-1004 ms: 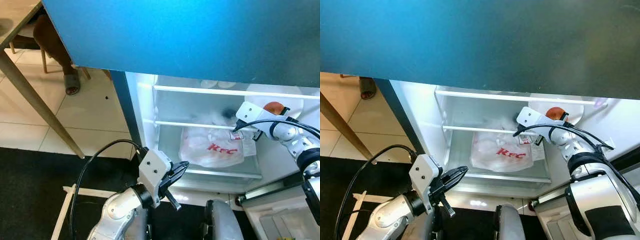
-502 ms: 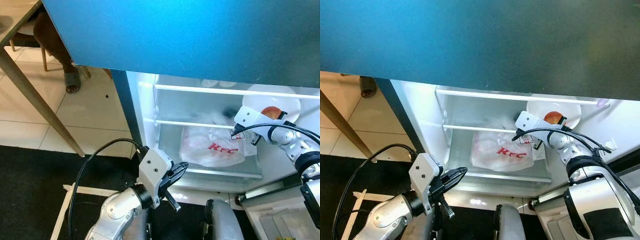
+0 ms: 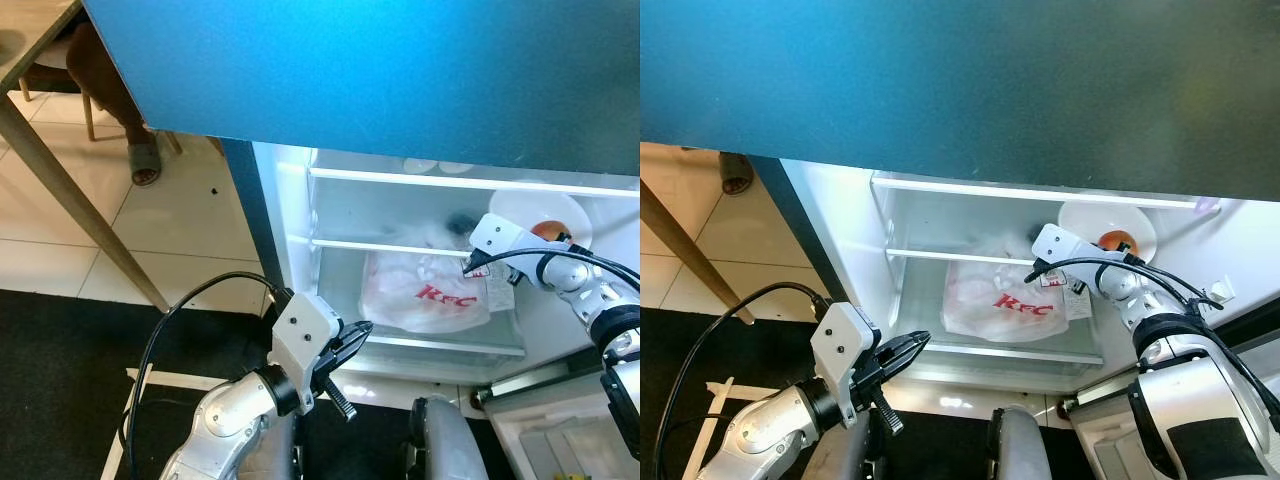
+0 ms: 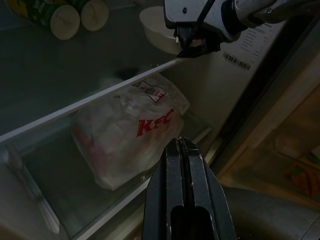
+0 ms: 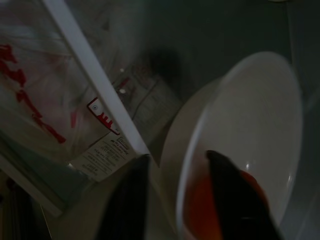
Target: Restocking fridge
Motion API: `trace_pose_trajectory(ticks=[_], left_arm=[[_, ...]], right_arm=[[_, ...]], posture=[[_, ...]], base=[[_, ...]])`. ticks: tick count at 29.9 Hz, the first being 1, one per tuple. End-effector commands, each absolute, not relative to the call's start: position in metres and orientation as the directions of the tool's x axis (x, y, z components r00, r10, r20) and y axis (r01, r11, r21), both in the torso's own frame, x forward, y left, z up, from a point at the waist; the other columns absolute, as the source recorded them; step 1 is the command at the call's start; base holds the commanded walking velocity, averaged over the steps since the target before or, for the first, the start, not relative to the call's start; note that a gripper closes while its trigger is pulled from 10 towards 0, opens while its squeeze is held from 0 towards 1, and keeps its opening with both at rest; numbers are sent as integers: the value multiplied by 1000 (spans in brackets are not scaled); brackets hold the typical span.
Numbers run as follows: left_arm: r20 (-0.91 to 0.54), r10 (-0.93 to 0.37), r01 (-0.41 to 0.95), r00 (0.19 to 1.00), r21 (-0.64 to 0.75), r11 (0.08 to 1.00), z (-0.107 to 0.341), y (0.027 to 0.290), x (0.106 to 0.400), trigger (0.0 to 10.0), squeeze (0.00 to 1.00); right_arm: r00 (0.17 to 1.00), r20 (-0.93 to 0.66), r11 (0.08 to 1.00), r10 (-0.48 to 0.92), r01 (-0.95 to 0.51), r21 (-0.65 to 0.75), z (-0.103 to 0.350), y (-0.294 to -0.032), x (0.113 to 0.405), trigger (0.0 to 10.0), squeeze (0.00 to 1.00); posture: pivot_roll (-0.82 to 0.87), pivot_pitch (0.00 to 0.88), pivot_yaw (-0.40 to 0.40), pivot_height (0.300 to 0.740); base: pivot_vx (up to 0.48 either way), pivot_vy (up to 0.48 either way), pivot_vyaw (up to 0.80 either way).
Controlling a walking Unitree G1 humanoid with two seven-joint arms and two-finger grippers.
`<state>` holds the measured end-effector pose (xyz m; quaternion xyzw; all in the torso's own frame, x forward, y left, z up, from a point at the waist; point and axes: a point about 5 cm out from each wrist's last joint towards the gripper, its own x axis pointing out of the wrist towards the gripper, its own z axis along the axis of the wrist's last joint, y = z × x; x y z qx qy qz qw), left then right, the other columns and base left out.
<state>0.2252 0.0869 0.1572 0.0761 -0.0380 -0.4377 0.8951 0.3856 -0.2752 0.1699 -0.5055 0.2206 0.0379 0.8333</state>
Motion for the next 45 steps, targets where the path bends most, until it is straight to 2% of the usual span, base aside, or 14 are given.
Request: trace_pose_trajectory(ticks=[1, 2, 3, 4, 5, 19, 27, 33, 34, 36, 38, 43, 45], left_arm=[[-25, -798, 791, 602, 157, 591, 153, 88, 220, 10000, 0], [-29, -798, 791, 603, 158, 592, 153, 89, 220, 10000, 0], [-31, -797, 790, 604, 159, 592, 153, 89, 220, 10000, 0], [-31, -797, 790, 604, 159, 592, 153, 89, 220, 10000, 0], [-32, -795, 788, 606, 160, 594, 154, 89, 221, 10000, 0], [-32, -784, 777, 620, 163, 608, 155, 91, 227, 10000, 0], [-30, -793, 785, 609, 168, 596, 154, 87, 232, 10000, 0], [-47, -823, 813, 567, 194, 549, 151, 81, 232, 10000, 0], [-45, -830, 820, 557, 192, 540, 150, 78, 233, 10000, 0], [-37, -829, 819, 558, 183, 543, 149, 76, 234, 10000, 0], [-31, -830, 820, 557, 178, 544, 149, 74, 234, 10000, 0], [-44, -841, 830, 540, 195, 523, 145, 72, 234, 10000, 0], [-48, -837, 828, 546, 182, 530, 141, 72, 234, 10000, 0]], right_arm=[[887, -429, 505, -174, -293, -812, 161, -279, 381, 10000, 533], [887, -427, 500, -173, -294, -814, 161, -278, 382, 10000, 416], [888, -425, 495, -174, -295, -818, 162, -278, 382, 10000, 192], [888, -425, 495, -174, -295, -818, 162, -278, 382, 10000, 192], [891, -418, 483, -175, -292, -825, 163, -278, 382, 10000, 0], [915, -337, 380, -222, -237, -894, 176, -282, 386, 10000, 0], [924, -338, 427, -179, -236, -873, 165, -275, 384, 10000, 0], [934, -335, 505, -123, -231, -832, 161, -264, 386, 10000, 0], [946, -306, 543, -105, -204, -815, 162, -260, 387, 10000, 0], [957, -274, 558, -91, -179, -810, 162, -256, 388, 10000, 0], [963, -261, 539, -70, -184, -822, 160, -251, 388, 10000, 0], [976, -217, 568, -15, -170, -805, 151, -238, 387, 10000, 0], [972, -235, 557, 22, -207, -804, 141, -231, 384, 10000, 0]], posture=[[216, 390, -36, 618], [216, 389, -35, 618], [216, 390, -35, 618], [216, 390, -35, 618], [216, 390, -34, 618], [213, 385, -27, 618], [183, 368, -17, 618], [160, 358, 0, 618], [154, 356, 3, 618], [148, 349, 7, 618], [142, 342, 8, 618], [121, 324, 13, 618], [99, 311, 10, 618]], base=[[0, 0, 0], [0, 0, 0], [0, 0, 0], [0, 0, 0], [0, 0, 0], [0, 0, 0], [0, 0, 0], [0, 0, 0], [0, 0, 0], [0, 0, 0], [0, 0, 0], [0, 0, 0], [0, 0, 0]])
